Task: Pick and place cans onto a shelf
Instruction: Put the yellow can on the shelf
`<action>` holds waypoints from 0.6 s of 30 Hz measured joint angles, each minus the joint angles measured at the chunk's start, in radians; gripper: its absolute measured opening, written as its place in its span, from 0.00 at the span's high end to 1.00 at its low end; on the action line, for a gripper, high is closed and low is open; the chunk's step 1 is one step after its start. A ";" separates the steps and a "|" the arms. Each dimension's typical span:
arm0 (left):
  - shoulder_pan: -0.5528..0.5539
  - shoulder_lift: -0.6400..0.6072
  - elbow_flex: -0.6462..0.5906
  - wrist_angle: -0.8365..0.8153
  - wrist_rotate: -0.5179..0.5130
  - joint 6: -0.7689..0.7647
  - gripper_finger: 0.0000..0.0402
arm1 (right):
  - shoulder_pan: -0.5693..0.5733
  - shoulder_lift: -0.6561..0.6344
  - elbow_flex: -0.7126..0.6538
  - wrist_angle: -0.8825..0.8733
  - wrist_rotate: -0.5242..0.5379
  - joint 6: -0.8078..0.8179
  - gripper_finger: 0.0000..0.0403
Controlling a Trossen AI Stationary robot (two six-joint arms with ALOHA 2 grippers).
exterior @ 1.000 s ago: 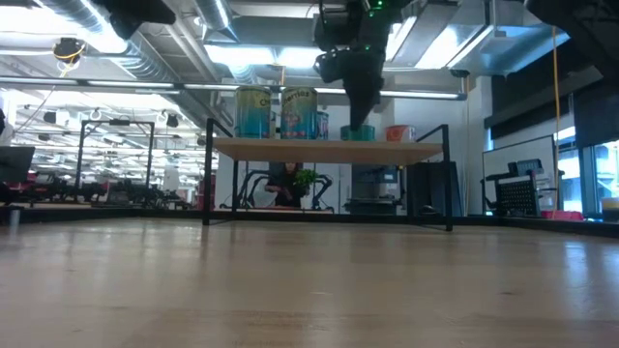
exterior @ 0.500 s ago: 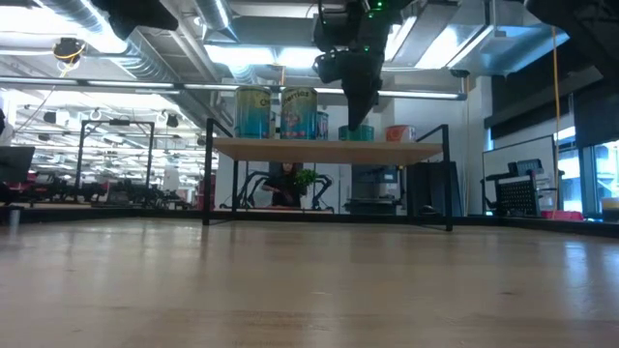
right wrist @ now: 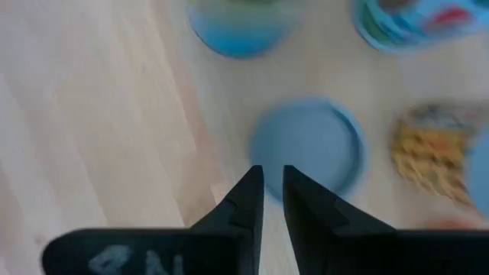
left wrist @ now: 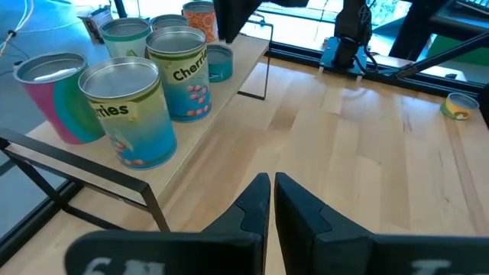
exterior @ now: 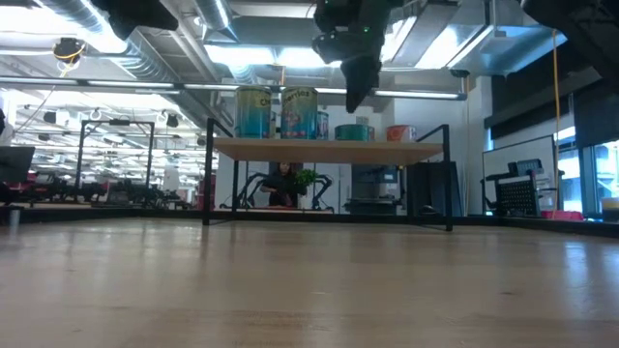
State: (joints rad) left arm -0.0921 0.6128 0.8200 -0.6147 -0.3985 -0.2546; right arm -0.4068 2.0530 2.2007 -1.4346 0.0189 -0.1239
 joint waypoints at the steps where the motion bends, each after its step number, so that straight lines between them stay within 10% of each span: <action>1: 0.000 0.000 0.000 0.000 0.000 0.000 0.96 | 0.000 0.000 0.015 -0.029 0.016 0.012 0.87; 9: 0.000 0.000 0.000 0.000 0.000 0.003 0.96 | 0.001 -0.005 0.132 -0.138 0.016 0.070 0.87; 18: -0.001 0.000 0.000 -0.006 0.050 0.008 0.96 | 0.045 -0.157 0.132 -0.136 -0.319 0.070 0.90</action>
State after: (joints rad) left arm -0.0928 0.6128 0.8200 -0.6205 -0.3483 -0.2470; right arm -0.3616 1.8962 2.3325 -1.5710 -0.2999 -0.0537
